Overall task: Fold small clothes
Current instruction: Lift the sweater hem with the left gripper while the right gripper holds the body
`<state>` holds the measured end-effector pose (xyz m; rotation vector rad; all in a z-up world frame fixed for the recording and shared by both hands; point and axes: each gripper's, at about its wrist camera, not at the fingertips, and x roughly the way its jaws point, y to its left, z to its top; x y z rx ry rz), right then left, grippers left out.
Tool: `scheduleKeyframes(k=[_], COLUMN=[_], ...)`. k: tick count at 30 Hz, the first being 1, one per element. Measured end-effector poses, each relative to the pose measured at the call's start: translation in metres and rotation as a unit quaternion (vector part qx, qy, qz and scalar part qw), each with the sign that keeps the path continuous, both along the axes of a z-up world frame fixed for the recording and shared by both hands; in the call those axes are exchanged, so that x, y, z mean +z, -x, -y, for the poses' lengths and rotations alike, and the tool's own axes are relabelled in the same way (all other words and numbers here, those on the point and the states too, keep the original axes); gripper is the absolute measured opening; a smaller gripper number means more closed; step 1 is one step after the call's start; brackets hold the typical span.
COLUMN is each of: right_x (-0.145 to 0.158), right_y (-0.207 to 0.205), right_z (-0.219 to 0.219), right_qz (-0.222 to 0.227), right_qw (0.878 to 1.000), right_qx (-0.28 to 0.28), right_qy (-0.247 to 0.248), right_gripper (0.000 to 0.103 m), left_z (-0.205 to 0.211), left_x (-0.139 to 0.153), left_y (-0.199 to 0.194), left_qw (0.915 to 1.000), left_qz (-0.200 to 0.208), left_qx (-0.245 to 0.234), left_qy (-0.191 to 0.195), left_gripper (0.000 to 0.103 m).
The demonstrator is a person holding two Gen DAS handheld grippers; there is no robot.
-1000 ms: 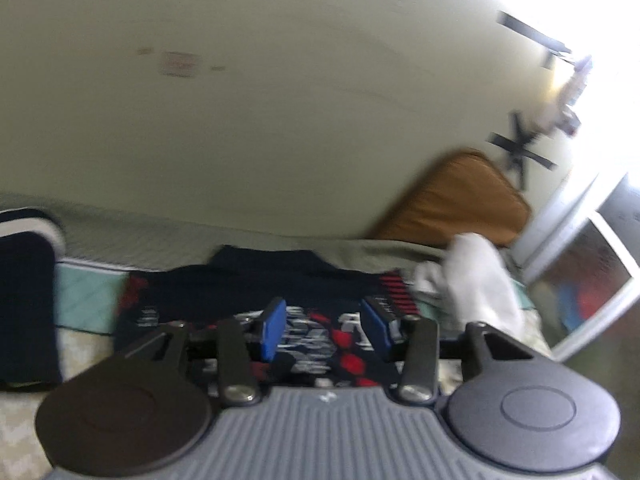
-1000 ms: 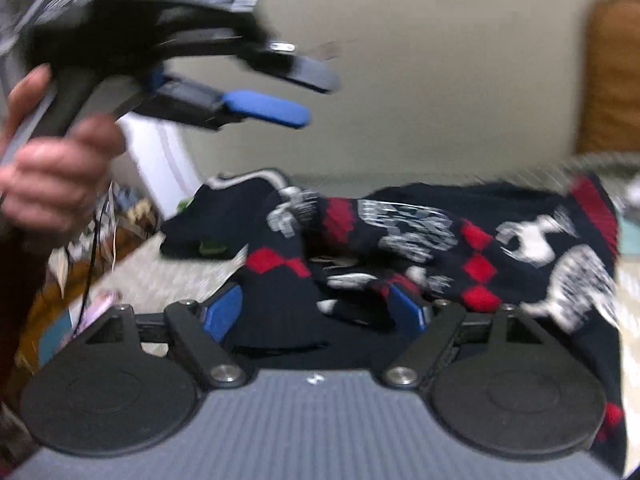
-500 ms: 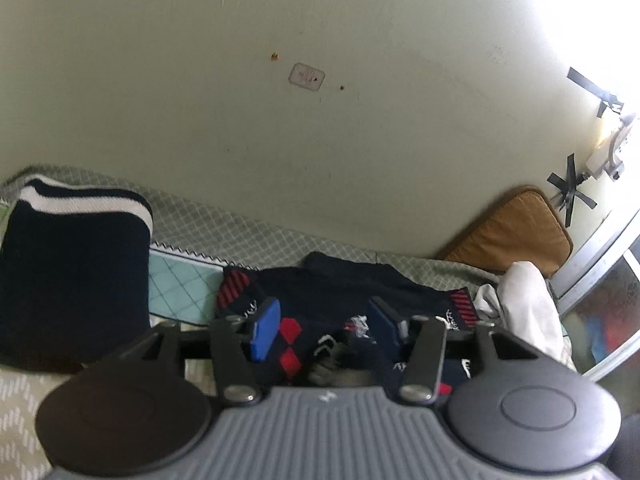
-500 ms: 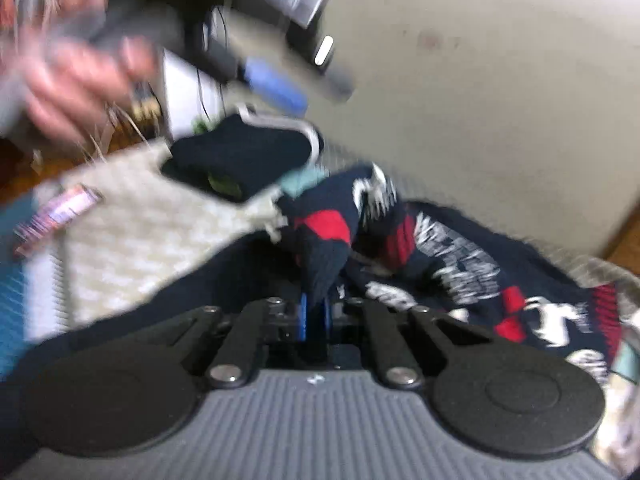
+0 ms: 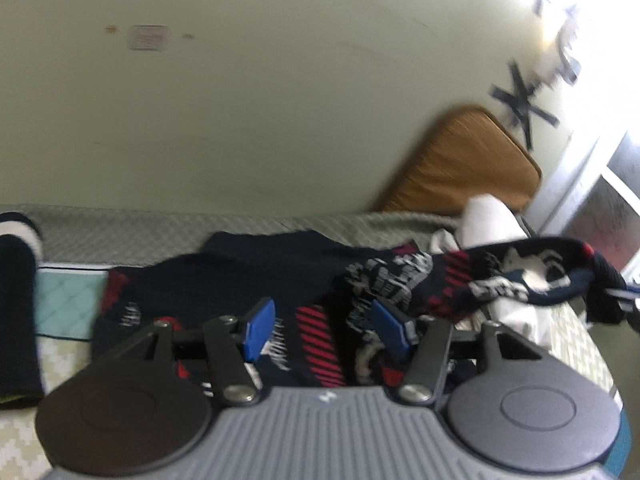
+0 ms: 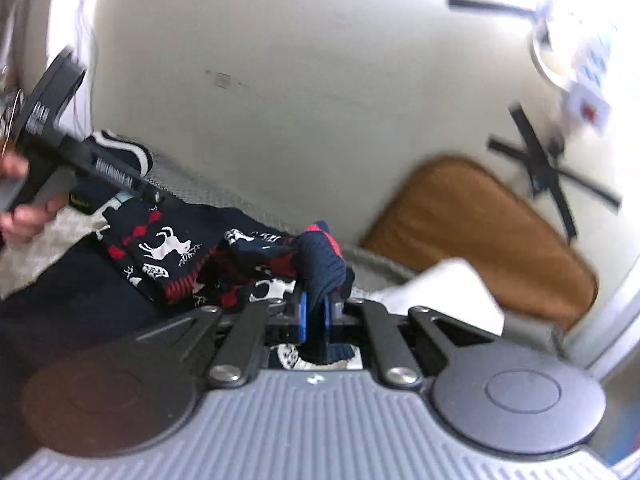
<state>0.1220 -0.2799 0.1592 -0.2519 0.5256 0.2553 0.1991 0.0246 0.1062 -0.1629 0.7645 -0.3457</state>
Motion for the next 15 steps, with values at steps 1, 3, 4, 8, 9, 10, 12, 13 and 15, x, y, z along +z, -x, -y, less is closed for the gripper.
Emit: scheduleKeyframes(k=[1, 3, 4, 8, 9, 10, 12, 13, 15], right_x=[-0.003, -0.005, -0.004, 0.0, 0.003, 0.006, 0.008, 0.008, 0.003], right_y=[-0.001, -0.005, -0.008, -0.01, -0.009, -0.008, -0.007, -0.008, -0.013], right_z=[0.002, 0.004, 0.003, -0.001, 0.0, 0.0, -0.002, -0.004, -0.006], right_qz=[-0.003, -0.005, -0.005, 0.001, 0.003, 0.006, 0.01, 0.008, -0.004], right_qw=[1.0, 1.0, 0.999, 0.998, 0.998, 0.998, 0.998, 0.998, 0.998], right_qx=[-0.001, 0.002, 0.004, 0.021, 0.026, 0.03, 0.038, 0.041, 0.044], right_qy=[-0.011, -0.03, -0.036, -0.054, -0.06, -0.062, -0.057, -0.054, -0.046], right_gripper=[0.011, 0.011, 0.011, 0.011, 0.011, 0.011, 0.011, 0.011, 0.011], left_z=[0.008, 0.028, 0.037, 0.079, 0.089, 0.097, 0.108, 0.108, 0.096], left_x=[-0.003, -0.007, -0.01, -0.027, -0.033, -0.039, -0.05, -0.052, -0.051], left_y=[0.003, 0.012, 0.017, 0.032, 0.032, 0.031, 0.025, 0.025, 0.03], left_qw=[0.9999, 0.9985, 0.997, 0.9825, 0.9762, 0.9697, 0.9582, 0.9546, 0.9537], left_qz=[0.007, 0.029, 0.041, 0.095, 0.109, 0.121, 0.134, 0.141, 0.154], left_qx=[-0.009, -0.029, -0.039, -0.049, -0.04, -0.028, -0.004, 0.015, 0.06], left_qy=[-0.008, -0.036, -0.052, -0.153, -0.183, -0.21, -0.253, -0.262, -0.251], left_gripper=[0.058, 0.061, 0.064, 0.065, 0.062, 0.046, 0.009, 0.01, 0.01])
